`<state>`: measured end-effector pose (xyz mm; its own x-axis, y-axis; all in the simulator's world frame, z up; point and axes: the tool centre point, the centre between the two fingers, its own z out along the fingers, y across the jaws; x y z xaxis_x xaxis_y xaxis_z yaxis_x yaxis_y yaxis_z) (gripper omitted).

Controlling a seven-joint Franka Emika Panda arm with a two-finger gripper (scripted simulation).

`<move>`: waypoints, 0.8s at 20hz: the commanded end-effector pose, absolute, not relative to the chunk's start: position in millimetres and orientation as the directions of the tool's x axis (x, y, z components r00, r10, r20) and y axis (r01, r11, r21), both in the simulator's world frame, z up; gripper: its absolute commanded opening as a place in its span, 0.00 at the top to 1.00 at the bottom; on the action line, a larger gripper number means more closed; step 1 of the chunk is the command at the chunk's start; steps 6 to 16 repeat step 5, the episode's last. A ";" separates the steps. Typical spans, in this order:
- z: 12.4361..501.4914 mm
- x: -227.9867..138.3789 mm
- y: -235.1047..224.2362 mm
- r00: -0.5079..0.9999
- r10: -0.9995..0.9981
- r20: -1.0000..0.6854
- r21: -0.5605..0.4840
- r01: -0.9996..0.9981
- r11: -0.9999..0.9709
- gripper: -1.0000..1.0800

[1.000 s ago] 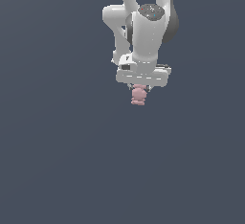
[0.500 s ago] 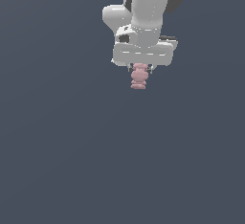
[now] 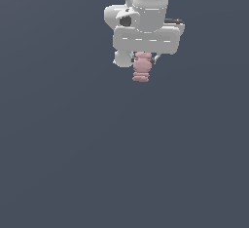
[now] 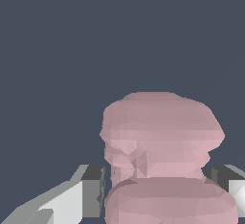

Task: Pick up the object and move it to a goal position.

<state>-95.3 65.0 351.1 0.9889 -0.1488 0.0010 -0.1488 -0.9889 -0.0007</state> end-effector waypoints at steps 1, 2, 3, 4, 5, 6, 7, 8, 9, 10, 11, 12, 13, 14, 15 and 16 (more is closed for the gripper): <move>354.8 -95.4 64.8 0.989 -0.149 0.000 0.000 -0.149 -0.989 1.00; 354.9 -95.1 64.8 0.989 -0.149 0.000 0.000 -0.149 -0.989 1.00; 354.6 -94.8 64.9 0.989 -0.149 0.000 0.000 -0.149 -0.989 1.00; 353.9 -94.5 64.9 0.989 -0.149 0.000 0.000 -0.149 -0.989 1.00; 353.6 -94.4 65.0 0.989 -0.149 0.000 0.000 -0.149 -0.989 1.00; 353.6 -94.4 65.0 0.989 -0.149 0.000 0.000 -0.149 -0.989 1.00; 353.6 -94.4 65.0 0.989 -0.149 0.000 0.000 -0.149 -0.989 1.00; 353.6 -94.4 65.0 0.989 -0.149 0.000 0.000 -0.149 -0.989 1.00; 353.6 -94.4 65.0 0.989 -0.149 0.000 0.000 -0.149 -0.989 1.00; 353.6 -94.4 65.0 0.989 -0.149 0.000 0.000 -0.149 -0.989 1.00; 353.6 -94.4 65.0 0.989 -0.149 0.000 0.000 -0.149 -0.989 1.00; 353.6 -94.4 65.0 0.989 -0.149 0.000 0.000 -0.149 -0.989 1.00; 353.6 -94.4 65.0 0.989 -0.149 0.000 0.000 -0.149 -0.989 1.00; 353.6 -94.4 65.0 0.989 -0.149 0.000 0.000 -0.149 -0.989 1.00; 353.6 -94.4 65.0 0.989 -0.149 0.000 0.000 -0.149 -0.989 1.00; 353.6 -94.4 65.0 0.989 -0.149 0.000 0.000 -0.149 -0.989 1.00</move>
